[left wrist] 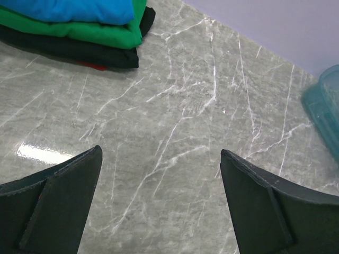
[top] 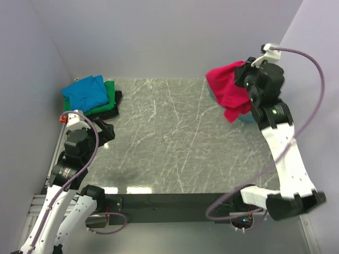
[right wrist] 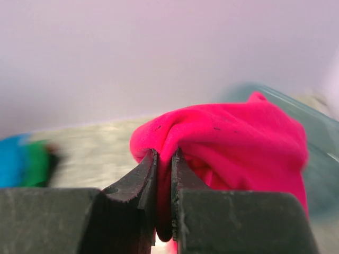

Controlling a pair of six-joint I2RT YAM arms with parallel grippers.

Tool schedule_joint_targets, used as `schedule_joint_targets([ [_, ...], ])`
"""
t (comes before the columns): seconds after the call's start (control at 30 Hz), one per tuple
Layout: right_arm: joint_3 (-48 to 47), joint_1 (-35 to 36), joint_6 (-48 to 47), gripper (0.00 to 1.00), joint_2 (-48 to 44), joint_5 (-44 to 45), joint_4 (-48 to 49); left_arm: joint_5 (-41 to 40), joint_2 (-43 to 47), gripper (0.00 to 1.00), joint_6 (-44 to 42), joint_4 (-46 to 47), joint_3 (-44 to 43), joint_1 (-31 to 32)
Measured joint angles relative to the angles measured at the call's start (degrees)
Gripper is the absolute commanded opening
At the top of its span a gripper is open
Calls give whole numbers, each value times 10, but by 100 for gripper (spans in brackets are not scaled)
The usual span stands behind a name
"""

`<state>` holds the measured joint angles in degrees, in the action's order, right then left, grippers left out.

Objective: Fold and stack the t-shirts
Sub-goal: Grab the tshirt from the pile, then move the tshirt to the center of the board

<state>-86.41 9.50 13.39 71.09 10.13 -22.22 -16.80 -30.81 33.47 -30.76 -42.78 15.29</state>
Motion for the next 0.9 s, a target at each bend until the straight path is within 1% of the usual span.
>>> schedule_joint_targets([
  [0.13, -3, 42, 10, 0, -63, -104, 11, 0, 10, 99, 0, 1, 0, 0],
  [0.2, 0, 61, 19, 10, -75, -151, 11, 2, 12, 99, 0, 1, 0, 0],
  [0.23, 5, 69, 23, 19, -80, -174, 11, 3, 12, 99, 0, 1, 0, 0],
  [0.27, 13, 76, 27, 43, -80, -195, 10, 4, 12, 98, 0, 1, 0, 0],
  [0.3, 26, 83, 31, 57, -82, -209, 8, 5, 12, 98, 0, 1, 0, 0],
  [0.37, 55, 88, 37, 70, -82, -220, 2, 5, 11, 98, 0, 1, 0, 0],
  [0.43, 91, 89, 37, 73, -81, -209, -5, 5, 9, 96, 0, 1, 0, 0],
  [0.57, 169, 93, 41, 73, -79, -190, -13, 13, 0, 92, 0, 2, 0, 0],
  [0.63, 215, 111, 45, 73, -79, -181, -9, 27, -6, 90, 2, 10, 1, 0],
  [0.77, 310, 178, 62, 73, -72, -163, -1, 60, -26, 88, 7, 54, 18, 4],
  [0.83, 352, 202, 79, 73, -66, -150, 2, 67, -44, 87, 11, 80, 37, 24],
  [0.9, 377, 205, 94, 74, -58, -124, -3, 64, -71, 87, 13, 103, 52, 63],
])
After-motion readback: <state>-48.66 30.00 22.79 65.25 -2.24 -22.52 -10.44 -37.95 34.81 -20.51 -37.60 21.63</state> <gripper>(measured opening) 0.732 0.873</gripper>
